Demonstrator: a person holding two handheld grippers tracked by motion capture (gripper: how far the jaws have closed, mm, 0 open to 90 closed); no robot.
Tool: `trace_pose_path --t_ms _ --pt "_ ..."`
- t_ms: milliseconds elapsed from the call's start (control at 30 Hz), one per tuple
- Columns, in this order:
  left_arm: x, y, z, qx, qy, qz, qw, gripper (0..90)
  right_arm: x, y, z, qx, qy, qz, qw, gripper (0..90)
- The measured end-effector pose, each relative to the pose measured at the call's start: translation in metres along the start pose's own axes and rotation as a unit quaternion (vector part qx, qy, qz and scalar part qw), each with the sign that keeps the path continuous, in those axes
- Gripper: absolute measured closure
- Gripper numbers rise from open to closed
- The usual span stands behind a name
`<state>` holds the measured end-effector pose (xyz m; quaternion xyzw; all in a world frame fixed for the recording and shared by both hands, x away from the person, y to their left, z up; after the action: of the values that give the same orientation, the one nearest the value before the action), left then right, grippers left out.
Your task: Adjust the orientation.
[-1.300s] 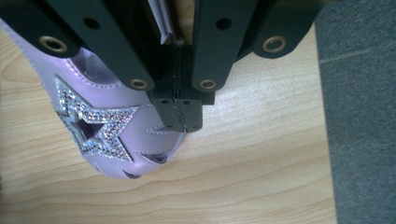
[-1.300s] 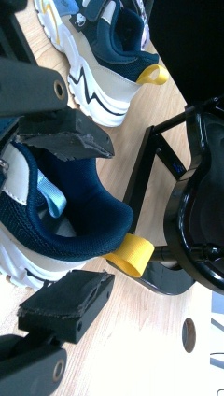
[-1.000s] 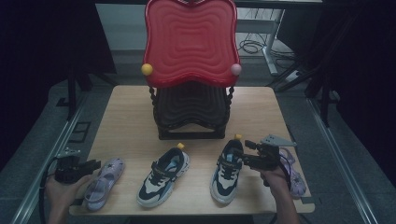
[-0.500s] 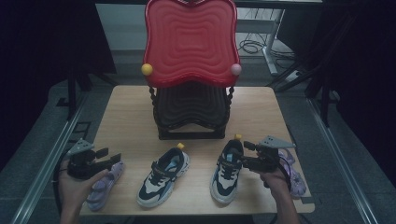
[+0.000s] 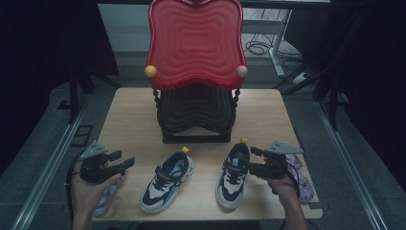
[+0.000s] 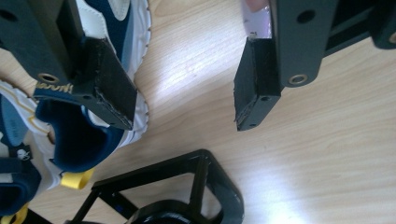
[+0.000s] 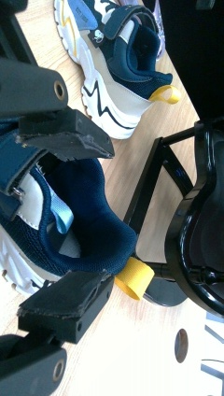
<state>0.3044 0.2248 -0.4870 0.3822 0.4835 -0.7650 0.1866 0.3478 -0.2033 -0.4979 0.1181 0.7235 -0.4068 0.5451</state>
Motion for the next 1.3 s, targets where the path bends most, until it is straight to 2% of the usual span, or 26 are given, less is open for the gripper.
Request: trace_pose_path --t_ms 167,200,267,400,433,500,600,633,667,767,833,867,967,1133,1300 --pt "0.0 0.001 -0.002 -0.001 0.0 0.0 1.0 39.7 0.002 -0.001 -0.001 0.002 -0.01 -0.003 0.9999 36.3" --pt "0.0 0.001 -0.001 0.0 0.002 0.0 1.0 39.7 0.005 0.001 -0.002 0.003 -0.016 -0.013 0.9998 39.9" --pt "-0.001 0.001 0.0 0.002 0.005 -0.001 1.0 39.7 0.006 0.001 -0.003 0.001 -0.022 -0.016 0.9996 41.9" --pt "-0.002 0.002 0.0 0.0 0.006 -0.002 1.0 39.7 0.009 0.001 -0.004 0.006 -0.03 -0.022 0.9993 53.4" --pt "-0.002 0.002 0.0 0.0 0.007 -0.003 1.0 39.7 0.009 -0.002 -0.003 0.008 -0.03 -0.025 0.9992 60.3" --pt "-0.001 0.004 0.0 -0.001 0.009 -0.006 0.9999 39.7 0.009 -0.003 -0.002 0.008 -0.029 -0.026 0.9992 63.1" --pt "0.0 0.006 0.0 -0.005 0.01 -0.009 0.9999 39.7 0.009 -0.009 0.003 0.013 -0.028 -0.03 0.9991 72.3" --pt "0.001 0.006 0.0 -0.006 0.011 -0.01 0.9999 39.7 0.01 -0.015 0.005 0.012 -0.03 -0.033 0.9989 79.0" --pt "0.001 0.007 0.0 -0.006 0.01 -0.01 0.9999 39.7 0.012 -0.019 0.005 0.007 -0.028 -0.033 0.999 81.5" --pt "0.0 0.007 0.001 -0.006 0.011 -0.012 0.9999 39.7 0.016 -0.027 0.003 0.0 -0.026 -0.033 0.9991 85.6" --pt "0.0 0.008 0.001 -0.008 0.011 -0.012 0.9998 39.8 0.024 -0.035 0.004 0.006 -0.027 -0.044 0.9986 88.0" --pt "-0.001 0.008 0.002 -0.008 0.013 -0.013 0.9998 39.8 0.032 -0.043 0.01 0.021 -0.026 -0.057 0.9978 89.5" --pt "-0.001 0.007 0.003 -0.005 0.015 -0.013 0.9998 39.9 0.038 -0.051 0.014 0.023 -0.014 -0.061 0.9977 89.7" --pt "0.001 0.01 0.001 -0.007 0.011 -0.019 0.9997 39.9 0.052 -0.073 0.028 0.052 -0.008 -0.068 0.9963 89.7" --pt "0.001 0.01 0.003 -0.006 0.013 -0.02 0.9997 39.9 0.059 -0.08 0.04 0.051 0.009 -0.068 0.9963 89.7"
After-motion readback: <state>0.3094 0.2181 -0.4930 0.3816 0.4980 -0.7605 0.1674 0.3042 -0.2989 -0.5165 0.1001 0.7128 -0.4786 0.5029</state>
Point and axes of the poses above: each handheld gripper's, and its own axes: y roughly forward along the jaws, x roughly out of its underside, z roughly to its right, the point moved 8 cm from there along y, roughly forward along the jaws, and after that the axes turned 5 degrees about -y, right-handed, at the moved point
